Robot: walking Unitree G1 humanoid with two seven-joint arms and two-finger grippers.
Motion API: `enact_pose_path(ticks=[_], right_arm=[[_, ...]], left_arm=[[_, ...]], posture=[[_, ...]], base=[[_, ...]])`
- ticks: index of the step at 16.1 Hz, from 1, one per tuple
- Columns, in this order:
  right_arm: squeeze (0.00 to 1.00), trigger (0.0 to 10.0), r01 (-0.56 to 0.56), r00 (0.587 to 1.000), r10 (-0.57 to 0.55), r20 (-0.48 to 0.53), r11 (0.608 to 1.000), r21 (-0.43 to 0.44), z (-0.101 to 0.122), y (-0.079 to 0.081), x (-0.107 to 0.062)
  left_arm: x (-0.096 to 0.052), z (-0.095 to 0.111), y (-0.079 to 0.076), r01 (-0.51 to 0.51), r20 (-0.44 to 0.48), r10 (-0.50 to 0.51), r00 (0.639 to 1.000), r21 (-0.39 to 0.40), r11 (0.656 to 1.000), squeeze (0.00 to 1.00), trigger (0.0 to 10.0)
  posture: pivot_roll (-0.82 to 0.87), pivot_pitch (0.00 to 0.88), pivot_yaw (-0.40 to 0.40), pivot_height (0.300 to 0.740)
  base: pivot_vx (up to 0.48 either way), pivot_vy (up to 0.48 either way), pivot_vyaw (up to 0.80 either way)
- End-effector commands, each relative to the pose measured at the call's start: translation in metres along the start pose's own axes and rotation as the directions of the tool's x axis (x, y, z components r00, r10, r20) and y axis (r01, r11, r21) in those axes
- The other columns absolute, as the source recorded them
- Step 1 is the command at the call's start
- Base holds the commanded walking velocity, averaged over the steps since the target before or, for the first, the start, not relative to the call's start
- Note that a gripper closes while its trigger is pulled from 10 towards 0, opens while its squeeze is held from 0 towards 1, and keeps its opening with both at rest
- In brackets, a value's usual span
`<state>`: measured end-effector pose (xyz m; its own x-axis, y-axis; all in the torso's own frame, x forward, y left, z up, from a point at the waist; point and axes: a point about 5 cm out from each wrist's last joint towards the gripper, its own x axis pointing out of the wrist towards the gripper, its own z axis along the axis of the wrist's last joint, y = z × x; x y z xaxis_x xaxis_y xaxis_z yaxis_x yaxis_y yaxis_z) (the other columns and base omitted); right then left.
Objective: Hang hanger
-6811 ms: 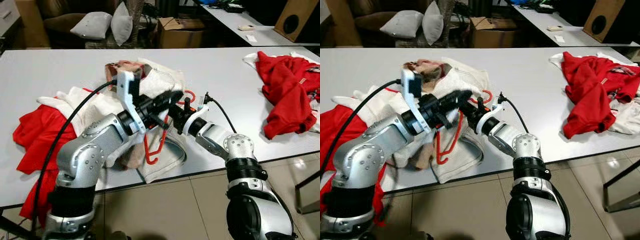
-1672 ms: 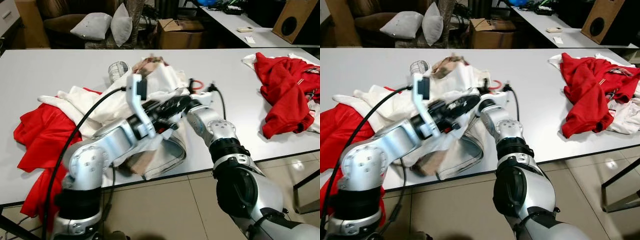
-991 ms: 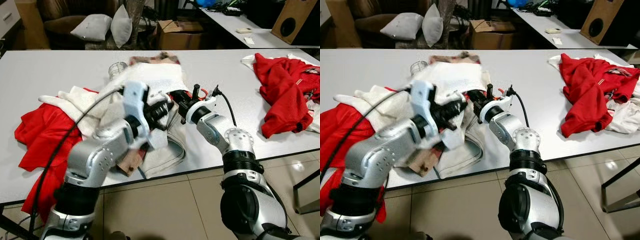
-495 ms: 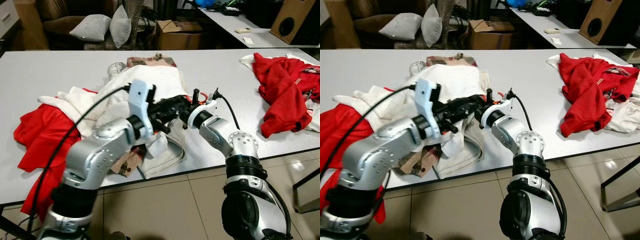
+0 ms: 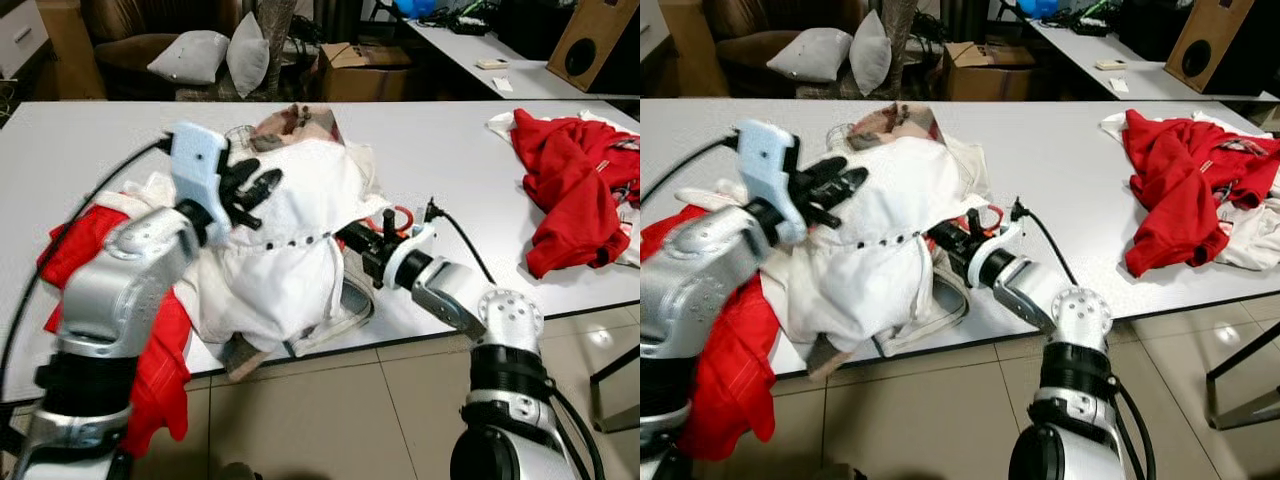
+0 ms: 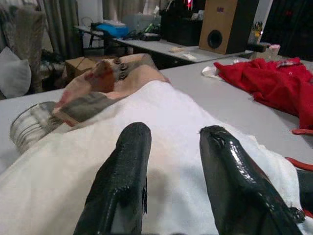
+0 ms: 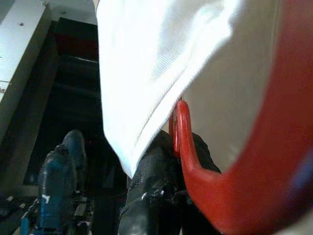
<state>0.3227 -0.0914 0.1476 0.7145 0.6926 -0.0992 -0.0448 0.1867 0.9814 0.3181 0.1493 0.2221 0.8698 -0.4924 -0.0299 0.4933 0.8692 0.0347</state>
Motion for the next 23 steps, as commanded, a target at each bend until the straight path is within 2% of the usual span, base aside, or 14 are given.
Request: enact_pose_path(ticks=[1, 4, 5, 7, 8, 10, 12, 14, 15, 16, 19, 20, 21, 23], right_arm=[[0.00, 10.0, -0.021, 1.000, 0.021, 0.001, 1.000, -0.015, 0.002, 0.007, -0.006], [0.00, 10.0, -0.036, 0.999, 0.036, 0.010, 0.999, -0.031, 0.000, 0.012, -0.013], [0.00, 10.0, -0.037, 0.999, 0.038, 0.001, 0.996, -0.080, -0.001, 0.018, -0.021], [0.00, 10.0, -0.030, 0.999, 0.024, -0.040, 0.985, -0.171, -0.005, 0.023, -0.033], [0.00, 10.0, -0.034, 0.997, 0.017, -0.070, 0.970, -0.241, -0.009, 0.026, -0.044], [0.00, 10.0, -0.058, 0.995, 0.029, -0.097, 0.949, -0.309, -0.014, 0.030, -0.060], [0.00, 10.0, -0.148, 0.984, 0.090, -0.156, 0.897, -0.416, -0.021, 0.044, -0.084], [0.00, 10.0, -0.167, 0.977, 0.051, -0.206, 0.786, -0.595, -0.023, 0.057, -0.104], [0.00, 10.0, -0.166, 0.977, 0.042, -0.209, 0.767, -0.620, -0.023, 0.059, -0.107], [0.00, 10.0, -0.126, 0.979, -0.022, -0.205, 0.722, -0.680, -0.022, 0.061, -0.112], [0.00, 10.0, -0.058, 0.980, -0.105, -0.166, 0.651, -0.756, -0.022, 0.061, -0.118], [0.00, 10.0, -0.010, 0.981, -0.147, -0.124, 0.608, -0.794, -0.019, 0.058, -0.119], [0.00, 10.0, -0.013, 0.979, -0.157, -0.130, 0.589, -0.808, -0.020, 0.058, -0.118], [0.00, 10.0, -0.089, 0.964, -0.157, -0.214, 0.567, -0.819, -0.031, 0.060, -0.119]], left_arm=[[0.006, 0.001, -0.007, 0.021, 0.016, -0.022, 1.000, 0.026, 0.999, 0.00, 10.0], [0.009, -0.015, -0.013, 0.027, -0.021, -0.026, 0.999, 0.073, 0.997, 0.00, 10.0], [0.006, -0.014, -0.004, -0.028, -0.012, 0.029, 1.000, 0.073, 0.997, 0.00, 10.0], [-0.001, -0.007, 0.007, -0.065, 0.012, 0.065, 0.998, 0.056, 0.996, 0.00, 10.0], [-0.010, -0.003, 0.016, -0.076, 0.016, 0.075, 0.997, 0.043, 0.996, 0.00, 10.0], [-0.026, -0.005, 0.021, -0.064, -0.004, 0.064, 0.998, 0.031, 0.998, 0.00, 10.0], [-0.051, -0.010, 0.026, -0.080, -0.027, 0.080, 0.996, -0.011, 0.997, 0.00, 10.0], [-0.068, -0.010, 0.020, -0.048, -0.038, 0.047, 0.998, -0.017, 0.999, 0.00, 10.0], [-0.072, -0.012, 0.018, -0.036, -0.052, 0.035, 0.998, -0.014, 0.999, 0.00, 10.0], [-0.083, -0.024, 0.012, -0.043, -0.100, 0.039, 0.994, -0.043, 0.998, 0.00, 10.0], [-0.097, -0.036, 0.003, -0.064, -0.151, 0.051, 0.987, -0.078, 0.995, 0.00, 10.0], [-0.100, -0.040, -0.001, -0.103, -0.164, 0.084, 0.983, -0.109, 0.989, 0.00, 10.0], [-0.100, -0.041, -0.003, -0.114, -0.168, 0.093, 0.981, -0.117, 0.987, 0.00, 10.0], [-0.105, -0.045, -0.009, -0.107, -0.181, 0.083, 0.980, -0.126, 0.986, 0.00, 10.0]], posture=[[0.07, 0.000, -0.041, 0.740], [0.06, 0.000, -0.029, 0.740], [0.06, 0.000, -0.029, 0.740], [0.06, 0.000, -0.034, 0.740], [0.07, 0.000, -0.034, 0.740], [0.07, 0.000, -0.028, 0.740], [0.07, 0.000, -0.023, 0.740], [0.08, 0.000, -0.028, 0.740], [0.08, 0.000, -0.028, 0.740], [0.08, 0.004, -0.028, 0.740], [0.08, 0.018, -0.041, 0.740], [0.08, 0.019, -0.042, 0.740], [0.09, 0.023, -0.051, 0.740], [0.09, 0.024, -0.055, 0.740]], base=[[0.000, 0.000, 0.00], [0.000, 0.000, 0.00], [0.000, 0.000, 0.00], [0.000, 0.000, 0.00], [0.000, 0.000, 0.00], [0.000, 0.000, 0.00], [0.000, 0.000, 0.00], [0.000, 0.000, 0.00], [0.000, 0.000, 0.00], [0.000, 0.000, 0.00], [0.000, 0.000, 0.00], [0.000, 0.000, 0.80], [0.000, 0.000, 0.80], [0.000, 0.000, 0.80]])
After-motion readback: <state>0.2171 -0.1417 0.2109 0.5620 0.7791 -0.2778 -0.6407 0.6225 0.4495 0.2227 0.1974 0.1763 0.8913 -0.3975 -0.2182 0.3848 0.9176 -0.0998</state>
